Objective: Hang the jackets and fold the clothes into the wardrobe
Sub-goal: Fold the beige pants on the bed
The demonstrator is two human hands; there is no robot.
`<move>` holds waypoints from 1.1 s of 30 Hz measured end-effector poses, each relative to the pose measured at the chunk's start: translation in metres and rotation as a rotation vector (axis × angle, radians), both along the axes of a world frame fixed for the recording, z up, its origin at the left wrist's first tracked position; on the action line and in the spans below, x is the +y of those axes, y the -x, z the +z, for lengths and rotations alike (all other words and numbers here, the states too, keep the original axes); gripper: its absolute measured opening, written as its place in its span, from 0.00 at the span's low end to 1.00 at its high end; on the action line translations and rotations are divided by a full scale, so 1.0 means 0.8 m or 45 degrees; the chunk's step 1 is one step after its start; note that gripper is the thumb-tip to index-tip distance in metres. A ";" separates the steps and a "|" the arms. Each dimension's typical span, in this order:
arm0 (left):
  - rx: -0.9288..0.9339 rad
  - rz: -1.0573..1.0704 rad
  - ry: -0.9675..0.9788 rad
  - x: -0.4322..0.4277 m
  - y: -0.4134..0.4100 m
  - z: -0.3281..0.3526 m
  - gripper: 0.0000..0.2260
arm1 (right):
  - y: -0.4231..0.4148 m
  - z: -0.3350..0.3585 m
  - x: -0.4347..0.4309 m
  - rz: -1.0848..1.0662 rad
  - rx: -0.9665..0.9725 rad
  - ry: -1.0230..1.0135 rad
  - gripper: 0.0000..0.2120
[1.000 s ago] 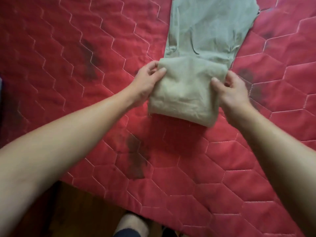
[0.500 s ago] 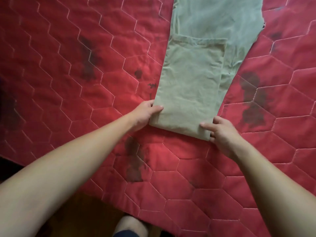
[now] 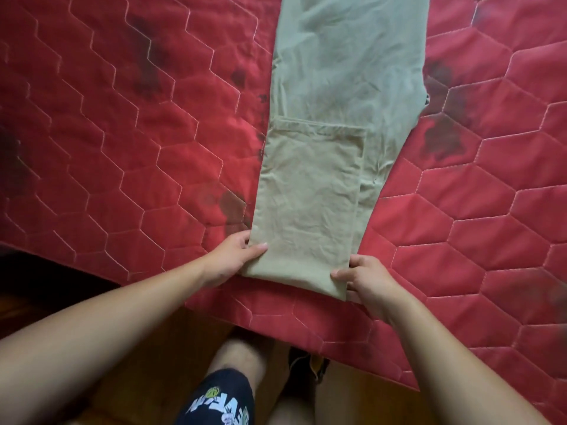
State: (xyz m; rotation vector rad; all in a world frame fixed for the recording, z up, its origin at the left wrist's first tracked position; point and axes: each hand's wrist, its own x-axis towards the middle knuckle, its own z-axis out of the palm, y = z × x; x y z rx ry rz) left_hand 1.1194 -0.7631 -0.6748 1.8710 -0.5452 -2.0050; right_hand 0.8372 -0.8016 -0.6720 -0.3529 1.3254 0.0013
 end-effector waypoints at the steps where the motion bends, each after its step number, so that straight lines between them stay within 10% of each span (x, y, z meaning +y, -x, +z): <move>1: 0.006 -0.009 -0.033 0.015 0.000 0.002 0.13 | 0.003 0.002 0.016 0.010 0.002 -0.019 0.14; 8: -0.093 0.130 0.013 -0.017 0.006 0.009 0.09 | -0.003 0.001 0.018 -0.001 0.064 -0.005 0.08; 25: -0.072 0.520 0.652 -0.352 0.012 0.044 0.07 | -0.049 0.053 -0.311 -0.276 0.294 0.951 0.05; 33: 0.046 0.350 0.087 -0.300 -0.021 -0.008 0.13 | -0.053 0.000 -0.303 -0.312 0.001 0.327 0.09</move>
